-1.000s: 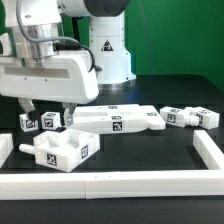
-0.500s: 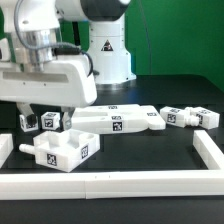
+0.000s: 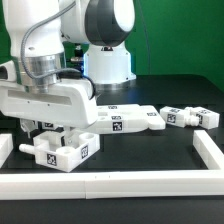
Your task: Assemble chair
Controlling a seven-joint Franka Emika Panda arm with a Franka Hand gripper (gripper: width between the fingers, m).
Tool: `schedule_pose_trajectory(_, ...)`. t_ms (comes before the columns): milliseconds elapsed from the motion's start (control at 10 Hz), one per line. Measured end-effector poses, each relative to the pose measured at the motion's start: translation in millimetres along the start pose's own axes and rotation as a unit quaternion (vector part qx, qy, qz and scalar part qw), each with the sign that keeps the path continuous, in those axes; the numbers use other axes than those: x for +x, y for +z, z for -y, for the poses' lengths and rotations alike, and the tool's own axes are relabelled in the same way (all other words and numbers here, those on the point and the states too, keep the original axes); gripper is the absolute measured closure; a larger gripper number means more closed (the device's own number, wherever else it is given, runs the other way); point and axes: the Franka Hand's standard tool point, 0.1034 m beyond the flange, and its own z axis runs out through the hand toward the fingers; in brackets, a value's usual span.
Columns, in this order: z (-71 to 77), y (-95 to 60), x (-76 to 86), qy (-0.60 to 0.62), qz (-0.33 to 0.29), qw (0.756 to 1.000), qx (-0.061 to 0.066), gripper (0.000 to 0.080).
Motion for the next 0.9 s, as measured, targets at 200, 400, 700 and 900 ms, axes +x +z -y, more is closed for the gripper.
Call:
schedule_pose_trajectory(200,0.0,0.1,-0.1,0.000,0.000,1.000,0.000,0.0433)
schedule_pose_trajectory(400,-0.1,0.1,-0.1,0.000,0.000,1.000,0.000,0.0704)
schedule_pose_trajectory(700,11.3,-1.5,-1.7,0.051,0.006,0.999,0.003,0.0771)
schedule_pose_trajectory(900,44.8,-2.6,-9.1,0.113,0.008,0.994,0.011,0.0771)
